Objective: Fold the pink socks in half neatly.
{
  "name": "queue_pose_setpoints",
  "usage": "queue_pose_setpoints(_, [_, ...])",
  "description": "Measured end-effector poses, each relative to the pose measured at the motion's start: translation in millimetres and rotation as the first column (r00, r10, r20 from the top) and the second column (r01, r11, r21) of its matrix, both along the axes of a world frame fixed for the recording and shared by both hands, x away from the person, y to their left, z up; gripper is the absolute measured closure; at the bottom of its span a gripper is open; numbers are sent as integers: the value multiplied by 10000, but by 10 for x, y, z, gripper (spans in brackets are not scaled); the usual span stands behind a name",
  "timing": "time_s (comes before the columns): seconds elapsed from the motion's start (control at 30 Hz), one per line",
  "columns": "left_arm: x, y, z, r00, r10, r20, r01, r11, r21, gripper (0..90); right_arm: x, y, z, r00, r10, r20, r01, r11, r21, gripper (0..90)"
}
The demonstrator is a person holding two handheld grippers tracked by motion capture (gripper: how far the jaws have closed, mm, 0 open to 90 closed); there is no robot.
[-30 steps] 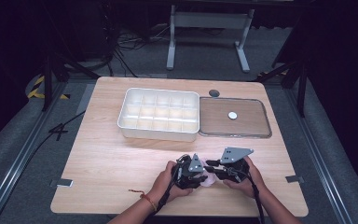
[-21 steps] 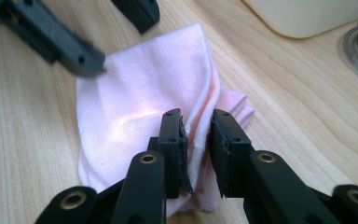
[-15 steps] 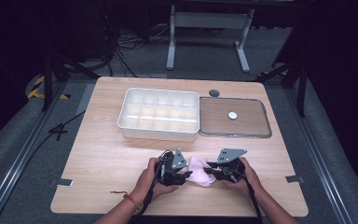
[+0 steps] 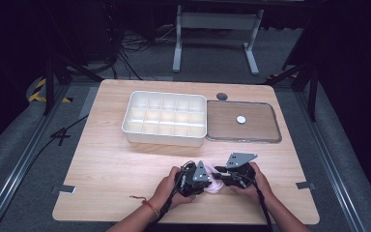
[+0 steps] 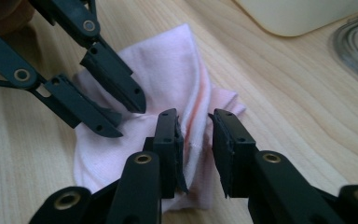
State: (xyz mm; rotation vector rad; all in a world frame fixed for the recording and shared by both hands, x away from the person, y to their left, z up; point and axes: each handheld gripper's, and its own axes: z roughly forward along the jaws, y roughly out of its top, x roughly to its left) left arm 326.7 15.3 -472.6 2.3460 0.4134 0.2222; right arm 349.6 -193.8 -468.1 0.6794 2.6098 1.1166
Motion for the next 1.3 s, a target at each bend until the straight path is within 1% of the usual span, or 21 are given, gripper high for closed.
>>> queue_pose_setpoints(0.07, [-6,5,-7,10000,1,-14,-2,10000,-49,761,0,-7,12,10000,-27,80,27,10000,-42,735])
queue_pose_setpoints(0.13, [-12,5,-14,10000,28,26,-28,10000,-84,764,-1,-49,56,9990,-270,344,276,9995,-152,771])
queue_pose_setpoints(0.17, [-10,4,-17,10000,41,1,-41,9999,-123,765,0,-58,57,9990,-294,325,299,9994,-167,783])
queue_pose_setpoints(0.23, [-7,6,-18,10000,36,-5,-36,9999,-139,765,4,-62,56,9990,-280,346,286,9994,-178,792])
queue_pose_setpoints(0.37, [-15,3,-20,9999,105,1,-105,9998,-139,760,-25,-32,78,9983,-163,555,189,9987,-478,824])
queue_pose_setpoints(0.5, [-20,1,-21,9999,167,9,-167,9998,-148,758,-59,-53,155,9971,-250,725,264,9995,-184,856])
queue_pose_setpoints(0.6, [-21,-2,-21,9998,174,20,-173,9998,-139,756,-114,-38,215,9965,-79,835,68,9999,135,866])
queue_pose_setpoints(0.63, [-21,-2,-21,9998,174,20,-173,9998,-139,756,-114,-38,215,9965,-79,835,68,9999,135,866])
queue_pose_setpoints(0.7, [-19,-2,-21,9999,165,2,-165,9998,-146,756,-155,16,207,9959,273,859,-270,9996,-51,867])
queue_pose_setpoints(0.77, [-19,-3,-21,9998,192,-13,-192,9997,-177,755,-175,64,174,9956,523,784,-498,9982,-324,867])
queue_pose_setpoints(0.87, [-13,1,-2,9999,166,41,-166,9999,-9,729,-160,96,88,9965,638,533,-600,9957,-703,878])
queue_pose_setpoints(0.93, [-4,33,50,9998,197,-61,-196,9997,146,640,-146,96,28,9978,602,267,-581,9955,-743,887])
queue_pose_setpoints(1.0, [-5,124,122,9991,433,-44,-433,9990,55,590,-139,97,10,9981,595,189,-581,9962,-656,890])
queue_pose_setpoints(1.07, [3,264,179,9950,946,-311,-954,9951,-253,554,-143,111,15,9970,704,308,-675,9941,-843,893])
queue_pose_setpoints(1.1, [3,264,179,9950,946,-311,-954,9951,-253,540,-145,120,13,9970,708,321,-677,9939,-874,894])
queue_pose_setpoints(1.13, [16,417,186,9848,1448,-961,-1503,9872,-533,531,-146,128,12,9971,675,363,-638,9935,-938,894])
queue_pose_setpoints(1.17, [25,466,174,9822,1502,-1131,-1580,9854,-629,522,-145,131,13,9967,723,374,-683,9928,-979,894])
queue_pose_setpoints(1.2, [36,520,149,9768,1596,-1427,-1711,9826,-721,515,-147,133,12,9968,703,379,-663,9930,-982,894])
queue_pose_setpoints(1.23, [36,520,149,9768,1596,-1427,-1711,9826,-721,509,-147,133,12,9968,703,379,-663,9930,-982,894])
queue_pose_setpoints(1.27, [57,579,98,9659,1905,-1752,-2048,9764,-679,509,-147,134,12,9968,702,369,-664,9930,-976,894])
queue_pose_setpoints(1.3, [76,604,62,9589,2015,-1997,-2192,9731,-706,501,-148,135,12,9968,708,379,-668,9929,-981,895])
